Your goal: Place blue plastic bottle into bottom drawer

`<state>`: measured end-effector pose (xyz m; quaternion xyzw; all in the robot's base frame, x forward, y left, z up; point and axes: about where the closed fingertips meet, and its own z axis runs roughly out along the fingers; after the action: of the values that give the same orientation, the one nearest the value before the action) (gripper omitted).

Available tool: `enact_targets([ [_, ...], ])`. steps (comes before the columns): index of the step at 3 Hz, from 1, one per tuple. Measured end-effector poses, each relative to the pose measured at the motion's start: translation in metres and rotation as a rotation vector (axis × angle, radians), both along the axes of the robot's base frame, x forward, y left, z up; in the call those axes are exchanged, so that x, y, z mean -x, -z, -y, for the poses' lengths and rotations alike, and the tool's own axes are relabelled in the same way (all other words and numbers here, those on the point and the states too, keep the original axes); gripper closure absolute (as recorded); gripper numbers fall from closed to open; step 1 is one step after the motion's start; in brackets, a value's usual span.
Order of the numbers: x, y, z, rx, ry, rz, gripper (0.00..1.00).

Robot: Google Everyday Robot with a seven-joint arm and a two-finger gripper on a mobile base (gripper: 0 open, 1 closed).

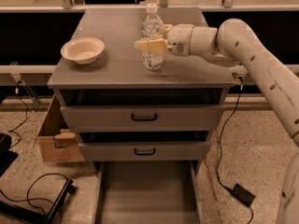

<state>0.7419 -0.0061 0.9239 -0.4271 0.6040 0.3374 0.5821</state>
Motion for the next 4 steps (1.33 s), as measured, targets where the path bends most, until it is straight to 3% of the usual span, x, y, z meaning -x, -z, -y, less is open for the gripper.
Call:
enact_targets([
  [2,0.001,0.0,-0.006,-0.001,-0.01,0.0,0.87],
  [3,0.001,0.0,-0.009,-0.001,-0.014,-0.001,1.0],
  [4,0.018,-0.021,-0.007,-0.021,-0.007,0.047,1.0],
])
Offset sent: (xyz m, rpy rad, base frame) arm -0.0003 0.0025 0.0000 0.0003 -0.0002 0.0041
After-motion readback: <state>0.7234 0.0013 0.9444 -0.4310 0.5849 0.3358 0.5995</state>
